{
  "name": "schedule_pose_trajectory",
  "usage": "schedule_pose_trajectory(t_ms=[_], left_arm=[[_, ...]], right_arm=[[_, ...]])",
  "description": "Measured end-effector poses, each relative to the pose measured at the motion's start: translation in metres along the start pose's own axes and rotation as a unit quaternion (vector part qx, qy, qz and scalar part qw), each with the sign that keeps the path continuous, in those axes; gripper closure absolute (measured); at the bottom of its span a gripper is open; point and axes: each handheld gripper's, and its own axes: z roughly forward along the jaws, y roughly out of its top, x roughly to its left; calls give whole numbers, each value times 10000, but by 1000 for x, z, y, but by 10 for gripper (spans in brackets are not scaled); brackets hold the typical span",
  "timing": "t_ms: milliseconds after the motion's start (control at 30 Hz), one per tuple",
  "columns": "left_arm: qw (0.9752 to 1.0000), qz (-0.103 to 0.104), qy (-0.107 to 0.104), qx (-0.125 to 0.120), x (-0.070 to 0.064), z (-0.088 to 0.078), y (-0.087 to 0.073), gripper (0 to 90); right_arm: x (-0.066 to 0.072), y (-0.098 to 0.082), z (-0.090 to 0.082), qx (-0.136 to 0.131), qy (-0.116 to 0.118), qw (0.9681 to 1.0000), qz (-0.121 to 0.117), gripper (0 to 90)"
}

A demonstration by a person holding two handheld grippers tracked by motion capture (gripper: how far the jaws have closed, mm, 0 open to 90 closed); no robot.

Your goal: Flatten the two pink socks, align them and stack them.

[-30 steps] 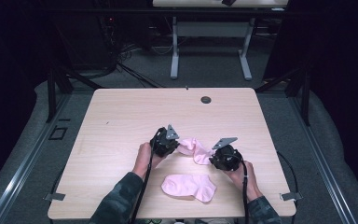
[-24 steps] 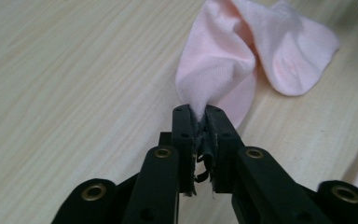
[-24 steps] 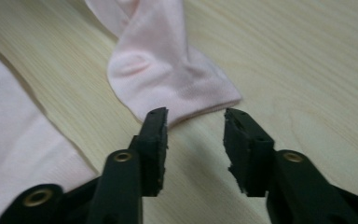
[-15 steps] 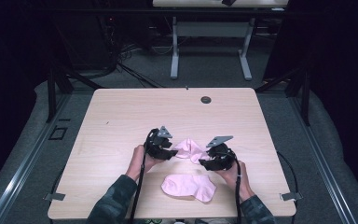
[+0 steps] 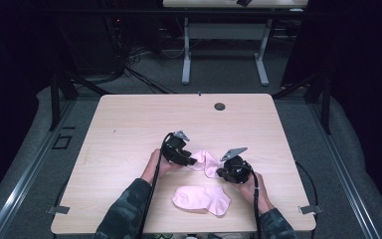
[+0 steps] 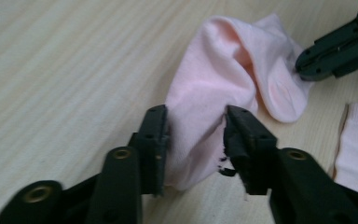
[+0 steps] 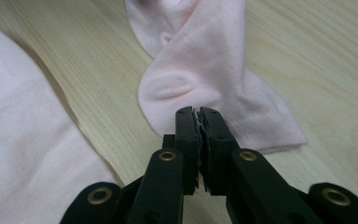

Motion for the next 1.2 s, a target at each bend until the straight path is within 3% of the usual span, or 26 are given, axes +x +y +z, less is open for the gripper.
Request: schedule_pose_trajectory(t_ms=[67, 133, 200, 267, 367, 400, 433, 467, 533, 567, 600, 667, 700, 733, 800, 833, 867, 900, 933, 967, 1033, 1133, 1167, 1200], left_arm=[[9995, 199, 223, 129, -6, 2, 0, 726], [9988, 379, 262, 139, -10, 2, -1, 840], [9987, 415, 279, 126, -12, 1, -1, 864], [9964, 661, 520, 117, -16, -3, -1, 867], [9964, 671, 510, 17, -19, -8, -1, 868], [9963, 684, 520, -14, -21, -11, -1, 868], [9961, 700, 533, -26, -22, -12, 0, 867], [9962, 683, 536, -55, -24, -13, 1, 867], [9964, 633, 553, -86, -27, -14, 1, 866], [9964, 633, 553, -86, -27, -14, 1, 866], [9963, 634, 572, -109, -29, -15, 1, 866], [9963, 619, 565, -163, -31, -16, 0, 866], [9963, 619, 565, -163, -31, -16, 0, 866], [9961, 627, 595, -190, -32, -19, 0, 866], [9956, 664, 636, -197, -32, -21, 1, 866], [9956, 664, 636, -197, -32, -21, 1, 866], [9949, 708, 680, -219, -34, -24, 1, 866], [9949, 708, 680, -219, -34, -24, 1, 866], [9938, 780, 756, -221, -34, -27, 1, 866], [9938, 780, 756, -221, -34, -27, 1, 866], [9875, 1096, 1121, -170, -36, -32, 0, 867], [9789, 1403, 1475, -163, -39, -36, -3, 866], [9789, 1403, 1475, -163, -39, -36, -3, 866], [9760, 1536, 1539, -88, -41, -37, -5, 862]], right_arm=[[0, 0, -1, 47, 13, 10000, -30, 870], [-1, 0, -2, 57, 14, 10000, -44, 872], [-2, -2, -3, 48, -24, 10000, -55, 871], [-4, -3, -4, 87, -74, 9999, -60, 870], [-8, -5, -8, 125, -143, 9998, 1, 846], [-10, -6, -9, 113, -187, 9997, 75, 799], [-11, -6, -12, 46, -219, 9996, 190, 689], [-8, -4, -16, -204, -176, 9993, 270, 590], [1, 1, -18, -386, -87, 9989, 244, 461], [1, 1, -18, -386, -87, 9989, 244, 461], [11, 5, -12, -430, -113, 9989, 113, 400], [16, 9, -3, -247, -206, 9995, 66, 367], [16, 9, -3, -247, -206, 9995, 66, 367], [18, 10, 6, -101, -323, 9994, -3, 431], [17, 9, 11, -42, -407, 9991, 75, 525], [17, 9, 11, -42, -407, 9991, 75, 525], [13, 8, 10, -78, -414, 9991, 111, 649], [13, 8, 10, -78, -414, 9991, 111, 649], [10, 7, 9, -93, -437, 9988, 218, 782], [9, 7, 8, -87, -455, 9987, 225, 819], [5, 7, 7, -109, -480, 9985, 234, 853], [-2, 8, -2, -256, -598, 9975, 278, 863], [-2, 8, -2, -256, -598, 9975, 278, 863], [-5, 7, -12, -410, -529, 9975, 222, 863]])
